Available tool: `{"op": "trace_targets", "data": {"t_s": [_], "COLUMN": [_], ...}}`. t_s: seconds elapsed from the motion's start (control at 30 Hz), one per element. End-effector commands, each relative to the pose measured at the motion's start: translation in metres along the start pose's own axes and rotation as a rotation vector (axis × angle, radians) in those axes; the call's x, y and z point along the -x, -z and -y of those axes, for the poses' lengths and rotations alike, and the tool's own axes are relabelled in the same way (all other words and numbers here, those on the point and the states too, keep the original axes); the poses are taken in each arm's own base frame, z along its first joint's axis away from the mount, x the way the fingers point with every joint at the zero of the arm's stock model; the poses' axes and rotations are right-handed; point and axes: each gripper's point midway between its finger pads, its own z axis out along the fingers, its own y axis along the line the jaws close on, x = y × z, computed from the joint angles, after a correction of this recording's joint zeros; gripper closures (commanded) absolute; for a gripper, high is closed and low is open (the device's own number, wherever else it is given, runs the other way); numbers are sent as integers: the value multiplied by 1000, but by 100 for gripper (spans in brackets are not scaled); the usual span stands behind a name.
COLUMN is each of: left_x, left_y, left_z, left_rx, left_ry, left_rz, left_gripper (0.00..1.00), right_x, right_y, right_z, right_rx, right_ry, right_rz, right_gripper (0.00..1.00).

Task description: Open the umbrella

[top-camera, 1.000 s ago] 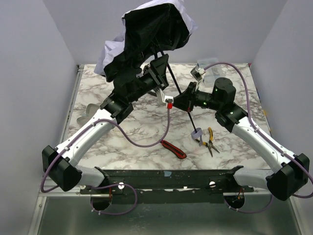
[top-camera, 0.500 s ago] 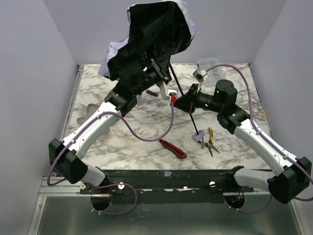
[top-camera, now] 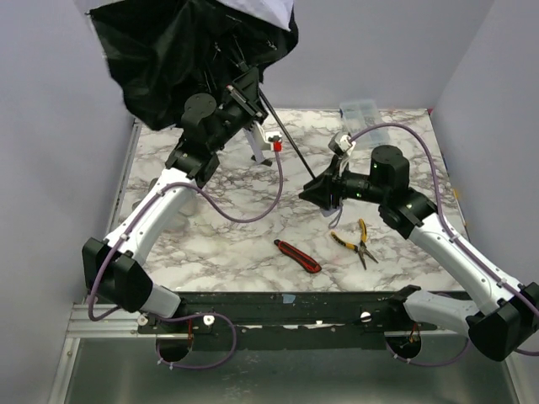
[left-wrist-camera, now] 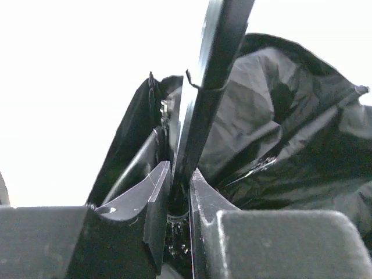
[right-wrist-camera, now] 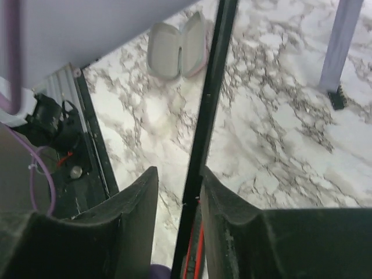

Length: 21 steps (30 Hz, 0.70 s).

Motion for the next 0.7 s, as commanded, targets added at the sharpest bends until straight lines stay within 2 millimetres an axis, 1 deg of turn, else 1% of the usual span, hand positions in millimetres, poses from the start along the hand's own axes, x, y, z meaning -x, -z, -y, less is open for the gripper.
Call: {"op": "trace_targets", "data": {"t_s": [0.0, 0.07, 0.17, 0.27, 0.37, 0.43, 0.53, 0.67], "left_x": [9, 13, 7, -6, -26, -43, -70, -103], "left_y": [41, 43, 41, 37, 35, 34, 37, 42], "left_z": [-83, -85, -85, -82, -80, -77, -80, -85], "left_rx": [263, 285, 290, 273, 263, 248, 254, 262], "left_ry": [-122, -145, -168, -180, -193, -194, -202, -223], "left_rz": [26, 35, 5, -58, -158, -227, -331, -432], "left_gripper": [100, 100, 100, 100, 100, 100, 100, 100], "right_x": [-49, -53, -67, -92, -116, -127, -143, -160], "right_y": [5, 4, 4, 8, 18, 26, 35, 44], "right_z": [3, 4, 7, 13, 14, 12, 9, 6], "right_rx": [1, 8, 18, 17, 33, 41, 49, 61], "right_ry": [-26, -12, 5, 27, 69, 90, 99, 102], "right_rz": [-155, -174, -235, -331, -412, -444, -478, -512], "right_gripper": [65, 67, 67, 68, 73, 79, 91, 99]}}
